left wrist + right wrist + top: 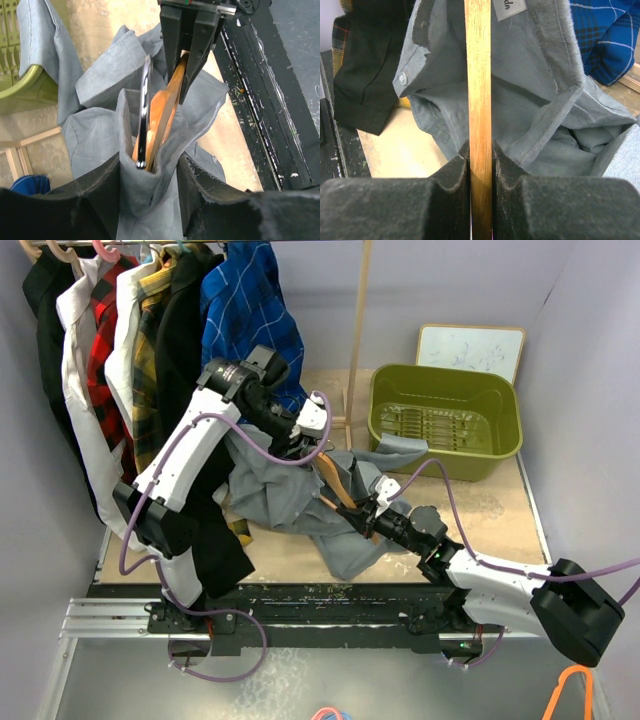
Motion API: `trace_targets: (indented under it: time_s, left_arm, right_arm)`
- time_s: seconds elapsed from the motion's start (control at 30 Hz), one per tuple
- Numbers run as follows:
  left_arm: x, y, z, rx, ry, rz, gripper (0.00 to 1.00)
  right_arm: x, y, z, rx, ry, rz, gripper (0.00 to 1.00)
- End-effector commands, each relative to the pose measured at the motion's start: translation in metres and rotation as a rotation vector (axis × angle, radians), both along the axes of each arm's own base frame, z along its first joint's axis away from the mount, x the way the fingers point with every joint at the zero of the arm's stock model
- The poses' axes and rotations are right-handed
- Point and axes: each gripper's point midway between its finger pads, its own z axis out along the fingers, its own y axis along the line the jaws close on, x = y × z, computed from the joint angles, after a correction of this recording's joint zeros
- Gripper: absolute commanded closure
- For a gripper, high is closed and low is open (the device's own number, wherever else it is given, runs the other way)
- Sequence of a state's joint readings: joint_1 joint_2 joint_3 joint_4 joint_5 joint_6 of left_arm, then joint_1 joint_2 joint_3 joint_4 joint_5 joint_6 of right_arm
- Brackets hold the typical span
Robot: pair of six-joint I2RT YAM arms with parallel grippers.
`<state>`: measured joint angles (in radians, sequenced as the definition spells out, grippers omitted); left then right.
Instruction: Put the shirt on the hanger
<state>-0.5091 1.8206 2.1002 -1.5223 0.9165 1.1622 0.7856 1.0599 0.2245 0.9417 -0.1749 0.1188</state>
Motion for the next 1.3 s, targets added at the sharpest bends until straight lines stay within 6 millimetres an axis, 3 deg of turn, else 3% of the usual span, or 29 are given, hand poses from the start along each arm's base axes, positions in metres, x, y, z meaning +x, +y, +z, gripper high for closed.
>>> trace_targets:
  time_s: [0.0, 0.07, 0.23, 0.3, 0.33, 0.37, 0.47, 0.63, 0.7, 0.73, 0.77, 0.8, 1.07, 1.2, 1.27]
  left_arm:
    - [-0.024, -0.012, 0.03, -0.089, 0.04, -0.038, 0.51]
    - [-0.023, -0.012, 0.026, -0.078, 0.044, -0.033, 0.52]
    - [-0.018, -0.008, 0.009, -0.025, 0.053, -0.022, 0.66]
    - [-0.017, -0.006, 0.0, 0.004, 0.062, -0.017, 0.8]
    - [-0.015, -0.005, -0.005, 0.019, 0.067, -0.015, 0.97]
    - [-0.014, -0.004, -0.008, 0.03, 0.071, -0.011, 1.0]
    - [-0.014, -0.002, -0.016, 0.046, 0.08, -0.011, 1.0]
    - [-0.014, -0.005, -0.008, 0.032, 0.095, 0.004, 1.0]
    - [-0.014, -0.003, -0.002, 0.025, 0.065, 0.004, 1.0]
    - [-0.013, -0.003, 0.001, 0.02, 0.044, 0.009, 1.0]
    - [-0.011, -0.003, 0.007, 0.01, 0.023, 0.028, 1.0]
    - [-0.006, -0.004, 0.014, -0.004, -0.001, 0.057, 1.0]
    - [0.027, -0.015, 0.096, -0.169, -0.149, 0.277, 1.0]
    - [0.037, -0.015, 0.117, -0.202, -0.171, 0.355, 1.0]
    - [0.033, -0.014, 0.123, -0.213, -0.169, 0.355, 1.0]
  right_arm:
    - [0.017, -0.002, 0.047, 0.108, -0.105, -0.072, 1.0]
    - [0.017, -0.003, 0.047, 0.109, -0.107, -0.072, 1.0]
    - [0.017, -0.006, 0.046, 0.109, -0.108, -0.085, 1.0]
    - [0.017, -0.008, 0.047, 0.115, -0.108, -0.095, 1.0]
    - [0.018, -0.009, 0.048, 0.119, -0.108, -0.1, 1.0]
    - [0.018, -0.009, 0.048, 0.118, -0.107, -0.103, 1.0]
    - [0.019, -0.01, 0.048, 0.117, -0.107, -0.111, 1.0]
    - [0.02, -0.009, 0.039, 0.104, -0.058, -0.117, 0.99]
    - [0.017, -0.012, 0.044, 0.142, -0.055, -0.12, 0.77]
    - [0.018, -0.016, 0.048, 0.174, -0.052, -0.145, 0.53]
    - [0.02, -0.023, 0.052, 0.206, -0.052, -0.182, 0.23]
    - [0.021, -0.028, 0.057, 0.241, -0.04, -0.209, 0.03]
    - [0.015, -0.071, 0.101, 0.412, -0.067, -0.356, 0.0]
    - [-0.007, -0.096, 0.127, 0.524, -0.059, -0.363, 0.0]
    - [-0.014, -0.104, 0.127, 0.526, -0.033, -0.37, 0.0]
